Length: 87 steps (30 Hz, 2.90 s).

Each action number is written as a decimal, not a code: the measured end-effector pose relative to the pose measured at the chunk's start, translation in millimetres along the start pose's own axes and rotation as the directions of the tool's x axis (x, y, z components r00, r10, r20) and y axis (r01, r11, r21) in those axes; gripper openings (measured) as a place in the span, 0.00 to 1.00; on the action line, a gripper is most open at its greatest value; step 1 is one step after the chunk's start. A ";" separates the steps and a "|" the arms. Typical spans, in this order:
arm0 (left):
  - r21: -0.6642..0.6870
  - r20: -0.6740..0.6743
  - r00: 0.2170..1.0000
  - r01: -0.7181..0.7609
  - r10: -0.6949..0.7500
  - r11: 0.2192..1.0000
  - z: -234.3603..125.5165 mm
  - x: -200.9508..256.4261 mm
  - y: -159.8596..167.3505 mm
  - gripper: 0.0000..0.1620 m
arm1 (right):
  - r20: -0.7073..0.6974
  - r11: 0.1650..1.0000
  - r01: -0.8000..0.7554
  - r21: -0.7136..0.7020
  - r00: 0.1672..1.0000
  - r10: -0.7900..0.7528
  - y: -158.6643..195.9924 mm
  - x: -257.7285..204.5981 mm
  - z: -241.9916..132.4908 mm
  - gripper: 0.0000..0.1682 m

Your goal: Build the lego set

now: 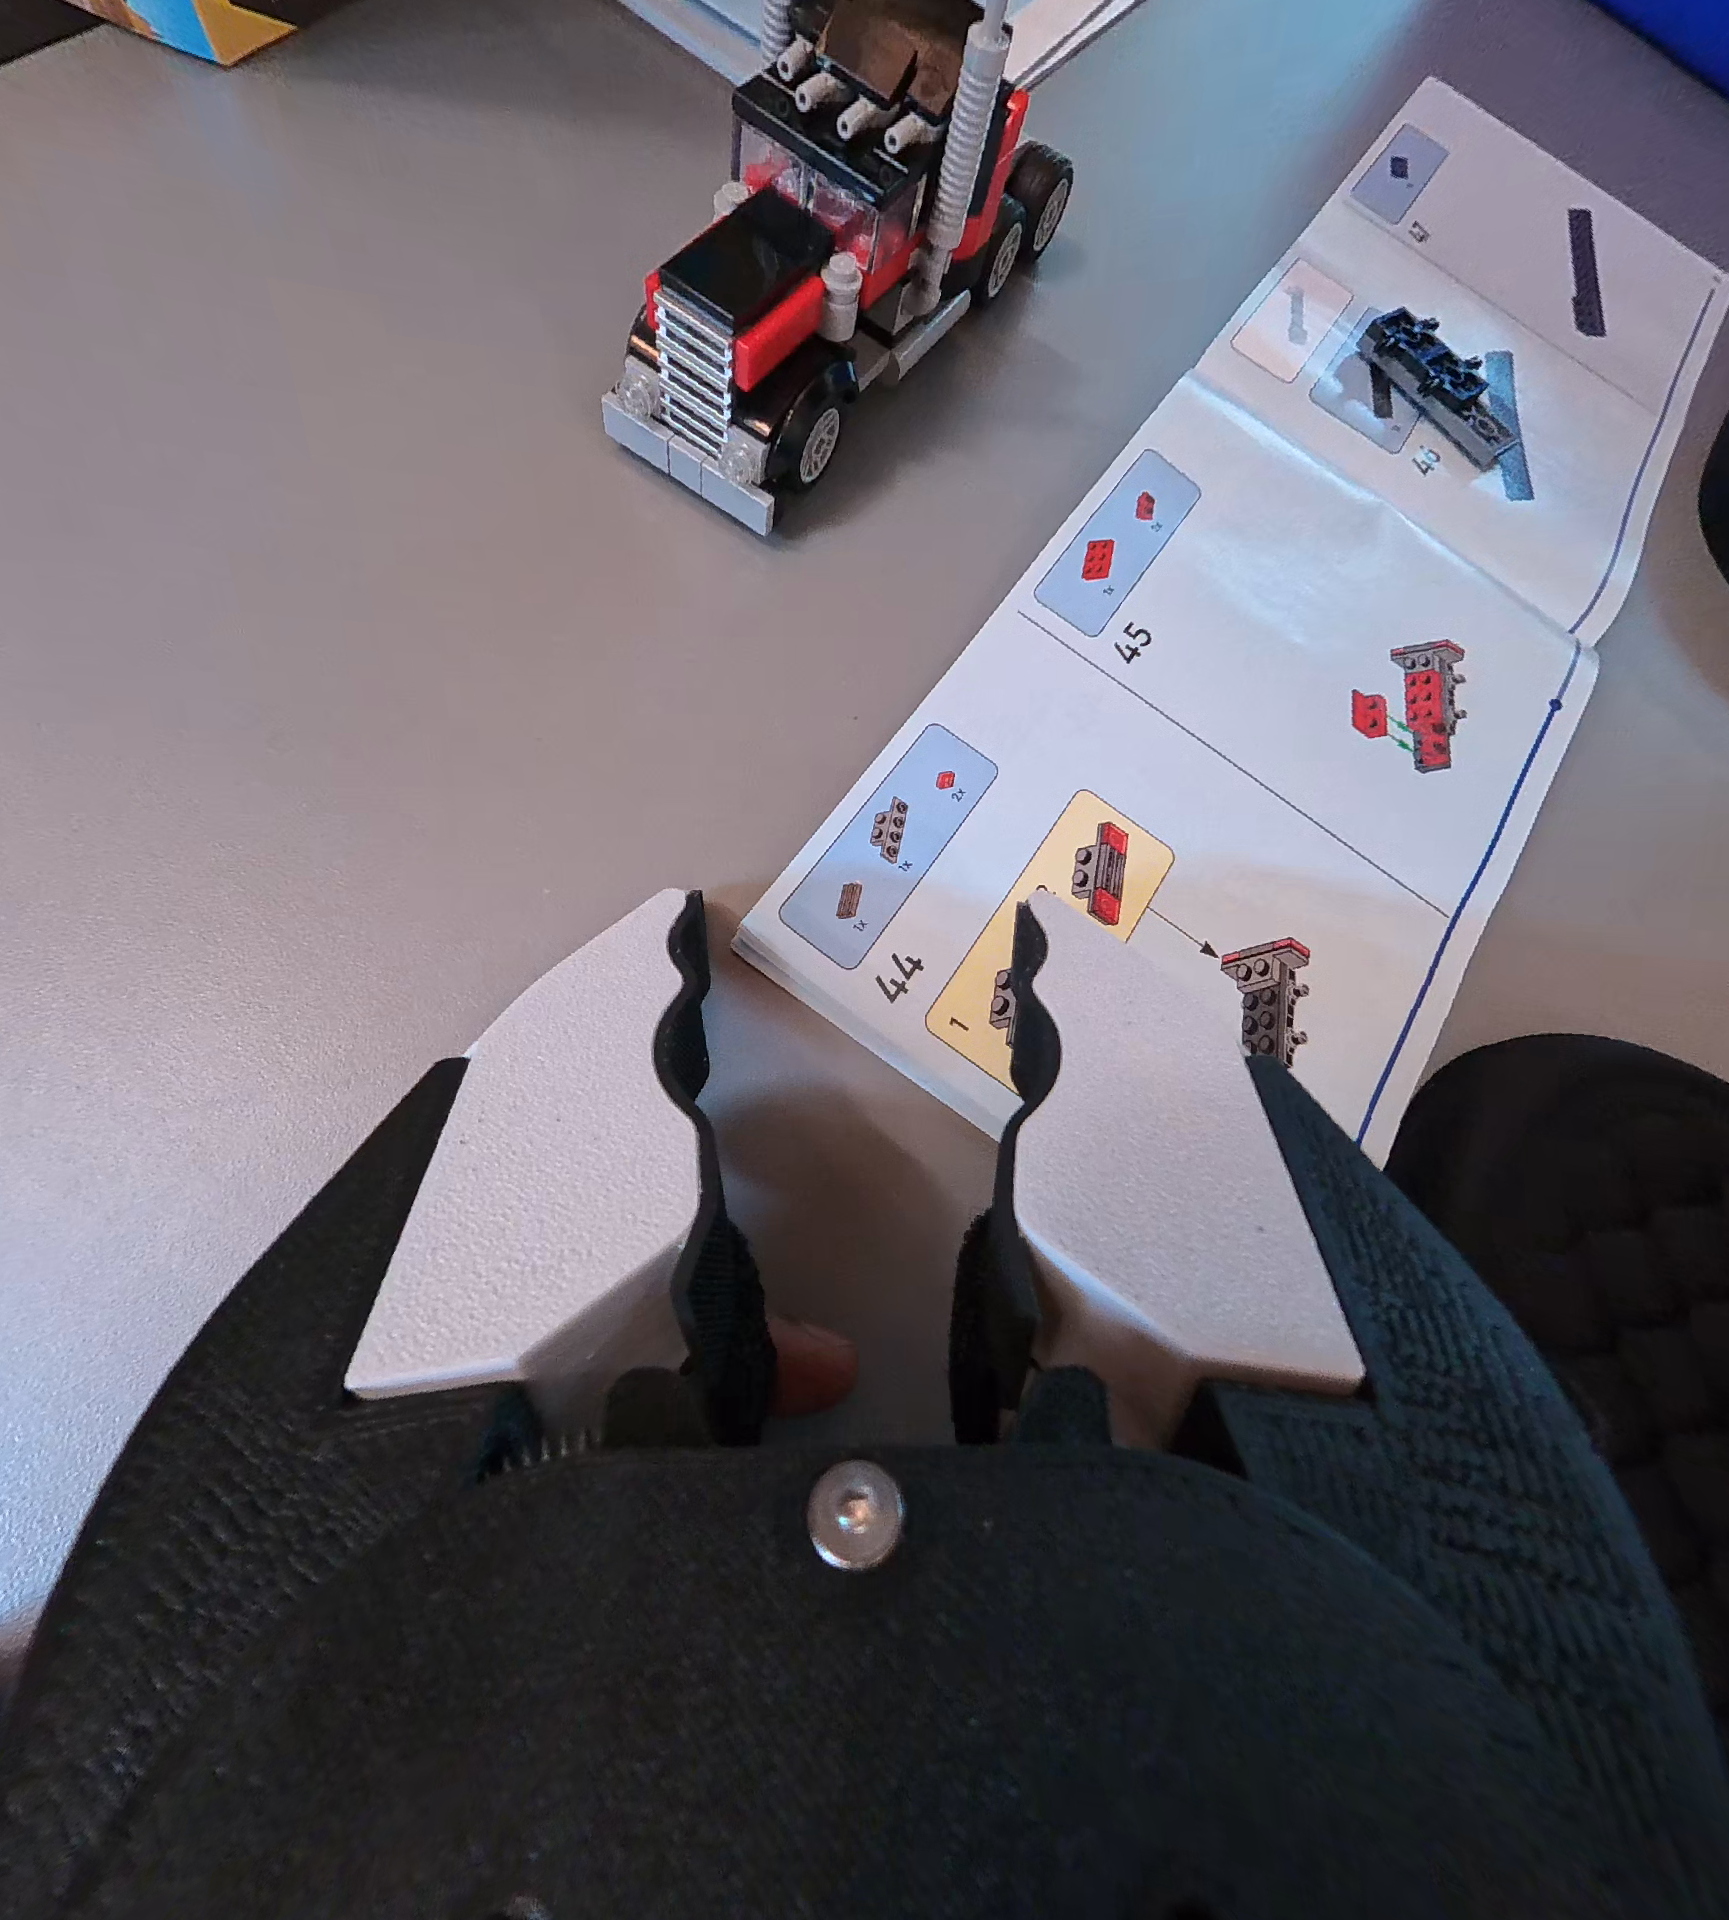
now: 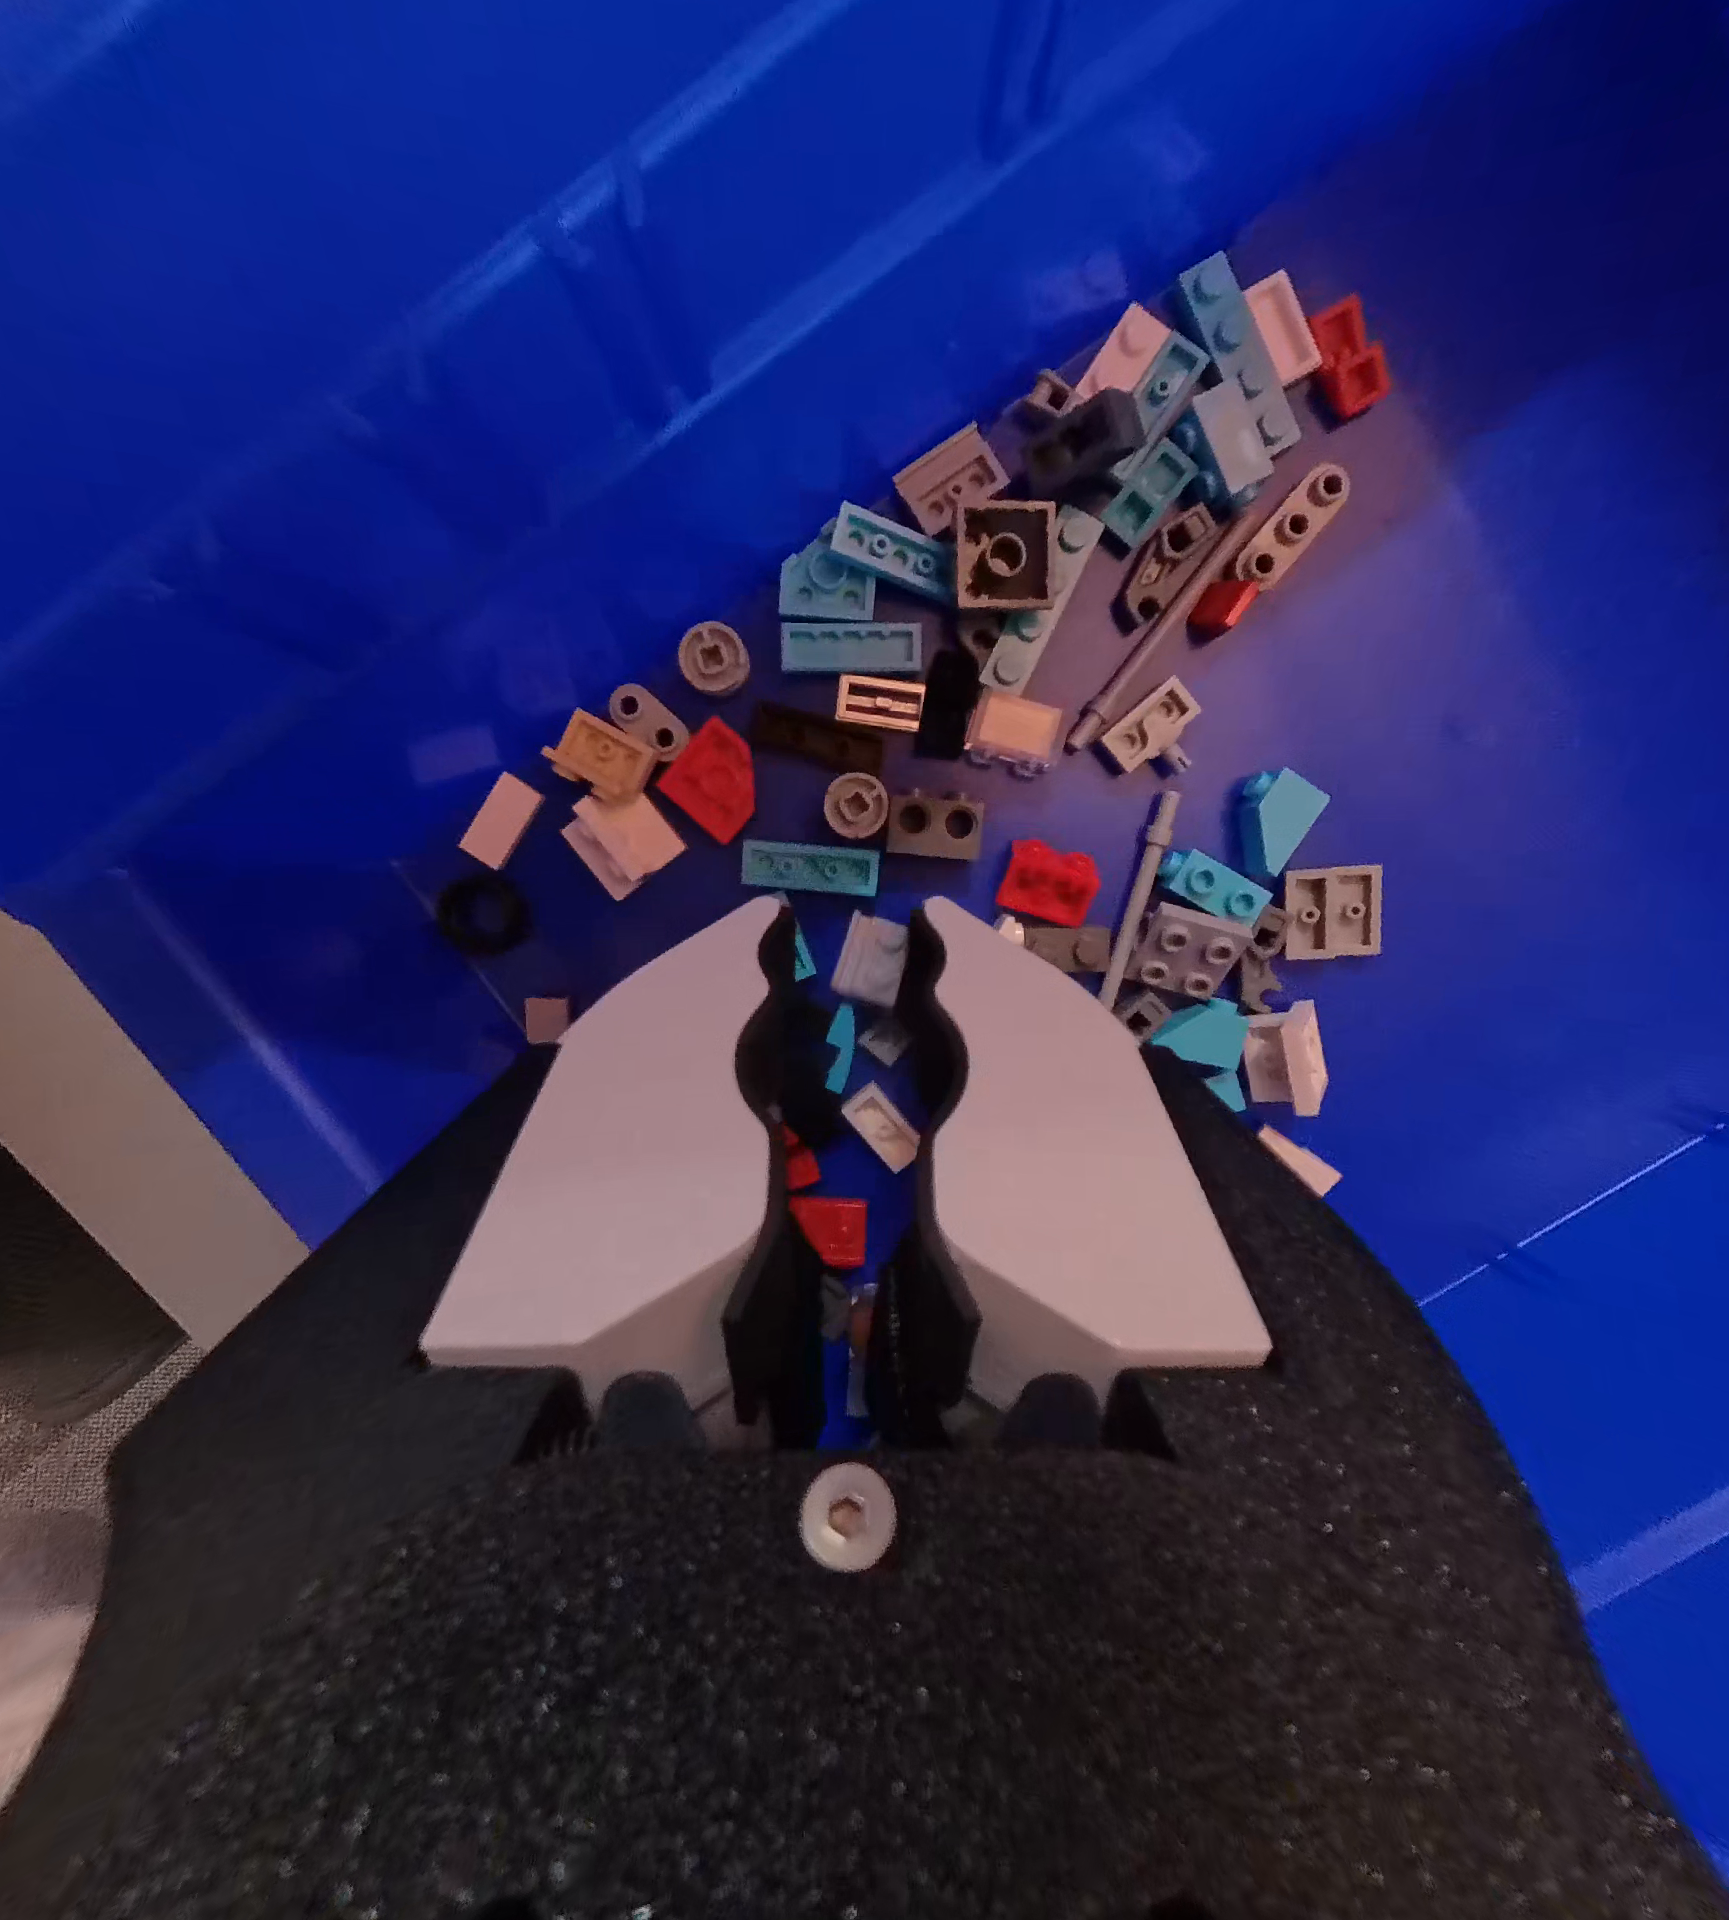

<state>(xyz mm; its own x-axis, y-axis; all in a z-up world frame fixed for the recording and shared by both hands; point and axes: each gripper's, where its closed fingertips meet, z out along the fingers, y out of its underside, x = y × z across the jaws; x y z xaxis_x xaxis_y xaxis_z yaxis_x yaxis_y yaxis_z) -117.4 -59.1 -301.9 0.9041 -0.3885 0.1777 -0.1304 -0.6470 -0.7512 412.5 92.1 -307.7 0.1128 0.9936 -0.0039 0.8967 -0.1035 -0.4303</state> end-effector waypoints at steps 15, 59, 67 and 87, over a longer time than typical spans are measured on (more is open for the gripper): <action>0.001 -0.027 1.000 0.000 0.000 1.000 -0.1 3.1 -0.1 0.35 | -0.034 0.993 -0.054 -0.101 0.998 0.050 1.5 -3.6 -0.5 0.10; -0.032 -0.059 0.989 -0.135 0.133 0.990 -2.0 3.2 5.4 0.32 | -0.409 0.998 -0.056 0.028 0.910 0.063 -1.5 14.1 -9.1 0.07; -0.005 -0.058 0.990 -0.132 0.132 0.991 -4.5 3.0 2.4 0.25 | -0.425 0.998 -0.047 0.051 0.903 0.065 -3.9 14.5 -11.3 0.07; 0.024 -0.041 0.988 -0.150 0.150 0.988 -6.9 1.6 -1.0 0.03 | -0.456 0.995 -0.033 0.090 0.887 0.071 -7.3 16.6 -15.3 0.07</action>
<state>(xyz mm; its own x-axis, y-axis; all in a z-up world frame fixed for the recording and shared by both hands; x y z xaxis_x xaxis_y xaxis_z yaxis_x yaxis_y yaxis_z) -118.6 -63.6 -296.4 0.8566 -0.5083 0.0889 -0.2544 -0.5659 -0.7843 414.5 108.6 -290.8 0.3587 0.8535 0.3781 0.8505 -0.1318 -0.5092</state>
